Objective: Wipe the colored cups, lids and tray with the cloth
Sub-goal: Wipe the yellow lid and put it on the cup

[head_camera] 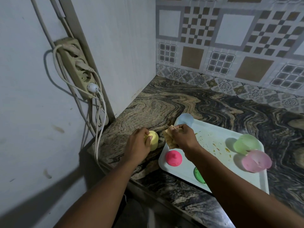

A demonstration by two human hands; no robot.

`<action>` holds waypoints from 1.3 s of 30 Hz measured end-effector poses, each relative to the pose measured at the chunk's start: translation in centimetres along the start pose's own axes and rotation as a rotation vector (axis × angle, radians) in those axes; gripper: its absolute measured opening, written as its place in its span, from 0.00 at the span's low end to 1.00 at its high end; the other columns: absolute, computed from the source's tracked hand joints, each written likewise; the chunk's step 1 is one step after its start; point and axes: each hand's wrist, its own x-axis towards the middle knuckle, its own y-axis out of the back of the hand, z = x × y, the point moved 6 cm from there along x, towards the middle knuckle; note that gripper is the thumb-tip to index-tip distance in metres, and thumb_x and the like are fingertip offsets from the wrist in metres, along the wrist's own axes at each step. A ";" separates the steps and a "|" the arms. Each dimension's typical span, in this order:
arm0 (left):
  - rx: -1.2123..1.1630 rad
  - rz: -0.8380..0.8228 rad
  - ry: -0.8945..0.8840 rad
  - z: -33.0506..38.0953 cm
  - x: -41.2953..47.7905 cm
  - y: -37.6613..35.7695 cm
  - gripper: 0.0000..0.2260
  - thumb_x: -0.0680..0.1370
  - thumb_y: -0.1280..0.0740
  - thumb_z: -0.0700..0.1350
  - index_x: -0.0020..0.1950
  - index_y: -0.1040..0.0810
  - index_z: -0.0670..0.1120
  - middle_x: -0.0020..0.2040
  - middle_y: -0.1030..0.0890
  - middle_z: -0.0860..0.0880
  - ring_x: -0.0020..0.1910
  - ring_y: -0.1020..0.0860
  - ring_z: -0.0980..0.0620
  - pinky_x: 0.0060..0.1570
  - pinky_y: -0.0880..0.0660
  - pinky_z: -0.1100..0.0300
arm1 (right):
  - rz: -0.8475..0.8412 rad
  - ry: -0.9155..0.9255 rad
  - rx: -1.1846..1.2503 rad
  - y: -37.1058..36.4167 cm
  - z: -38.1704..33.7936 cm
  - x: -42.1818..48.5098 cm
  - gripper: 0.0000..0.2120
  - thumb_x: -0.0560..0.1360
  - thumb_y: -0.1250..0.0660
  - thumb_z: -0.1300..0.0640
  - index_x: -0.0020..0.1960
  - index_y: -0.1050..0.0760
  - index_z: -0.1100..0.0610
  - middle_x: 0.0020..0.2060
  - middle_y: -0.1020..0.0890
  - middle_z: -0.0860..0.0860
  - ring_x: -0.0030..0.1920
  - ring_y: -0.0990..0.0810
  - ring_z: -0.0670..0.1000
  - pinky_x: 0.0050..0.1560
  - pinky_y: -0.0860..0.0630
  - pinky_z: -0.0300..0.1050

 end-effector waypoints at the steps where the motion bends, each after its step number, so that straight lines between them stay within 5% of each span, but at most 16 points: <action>1: -0.002 0.000 0.000 0.0 0.1 0.0 0.05 0.79 0.33 0.49 0.52 0.26 0.50 0.50 0.21 0.46 0.44 0.23 0.43 0.39 0.25 0.51 | 0.004 -0.004 0.007 0.1 0.1 0.0 0.17 0.81 0.34 0.54 0.59 0.29 0.68 0.45 0.13 0.60 0.38 0.12 0.52 0.34 0.20 0.47; 11: -0.055 -0.087 -0.008 0.0 0.4 -0.2 0.07 0.80 0.34 0.48 0.47 0.32 0.50 0.38 0.28 0.50 0.37 0.29 0.44 0.34 0.33 0.53 | -0.024 -0.071 0.074 -0.4 1.8 0.8 0.20 0.81 0.35 0.53 0.63 0.29 0.69 0.43 0.12 0.58 0.39 0.13 0.56 0.33 0.21 0.47; 14: -0.058 -0.104 -0.001 0.0 0.4 0.0 0.08 0.80 0.34 0.47 0.46 0.33 0.49 0.35 0.31 0.52 0.36 0.30 0.46 0.34 0.35 0.54 | -0.091 -0.191 0.230 -1.0 2.7 0.6 0.22 0.81 0.37 0.53 0.65 0.26 0.71 0.39 0.17 0.59 0.31 0.19 0.54 0.29 0.24 0.44; 16: -0.060 -0.114 0.029 0.1 0.3 0.0 0.07 0.80 0.35 0.48 0.47 0.32 0.49 0.35 0.31 0.53 0.36 0.30 0.47 0.32 0.37 0.56 | -0.131 -0.283 0.374 -1.1 3.1 0.4 0.21 0.81 0.36 0.51 0.63 0.23 0.68 0.44 0.17 0.60 0.34 0.19 0.55 0.31 0.23 0.45; 19: -0.047 -0.161 0.120 0.4 0.3 -0.1 0.09 0.80 0.35 0.50 0.51 0.33 0.49 0.39 0.27 0.51 0.37 0.27 0.47 0.32 0.37 0.56 | -0.192 -0.316 0.417 -1.0 3.2 0.1 0.20 0.77 0.31 0.45 0.57 0.21 0.62 0.50 0.16 0.59 0.43 0.17 0.57 0.38 0.21 0.48; 25: 0.014 -0.180 0.139 0.3 0.8 -0.2 0.14 0.77 0.31 0.55 0.56 0.30 0.50 0.51 0.21 0.46 0.47 0.23 0.45 0.40 0.28 0.54 | -0.195 -0.318 0.410 -0.2 3.2 -0.1 0.29 0.75 0.27 0.46 0.68 0.25 0.63 0.60 0.17 0.61 0.48 0.16 0.58 0.40 0.19 0.48; 30: -0.037 -0.206 0.179 -0.2 1.2 -0.4 0.17 0.76 0.29 0.54 0.62 0.24 0.51 0.58 0.19 0.46 0.54 0.21 0.44 0.51 0.22 0.50 | -0.170 -0.313 0.390 0.4 3.4 0.1 0.25 0.76 0.28 0.49 0.66 0.24 0.64 0.58 0.16 0.61 0.46 0.16 0.56 0.40 0.19 0.47; 36: 0.020 -0.309 0.237 0.4 1.5 -0.7 0.21 0.78 0.32 0.54 0.69 0.27 0.47 0.64 0.22 0.44 0.60 0.23 0.41 0.55 0.23 0.49 | -0.273 -0.295 0.381 -0.1 2.8 -0.5 0.12 0.74 0.26 0.51 0.51 0.19 0.59 0.47 0.15 0.56 0.43 0.17 0.54 0.42 0.20 0.46; 39: 0.000 -0.418 0.279 0.5 2.3 -1.0 0.22 0.79 0.32 0.52 0.71 0.28 0.45 0.67 0.24 0.42 0.62 0.25 0.41 0.57 0.26 0.52 | -0.266 -0.275 0.316 0.6 2.8 -0.5 0.11 0.76 0.29 0.60 0.57 0.19 0.63 0.52 0.16 0.59 0.48 0.18 0.56 0.41 0.19 0.45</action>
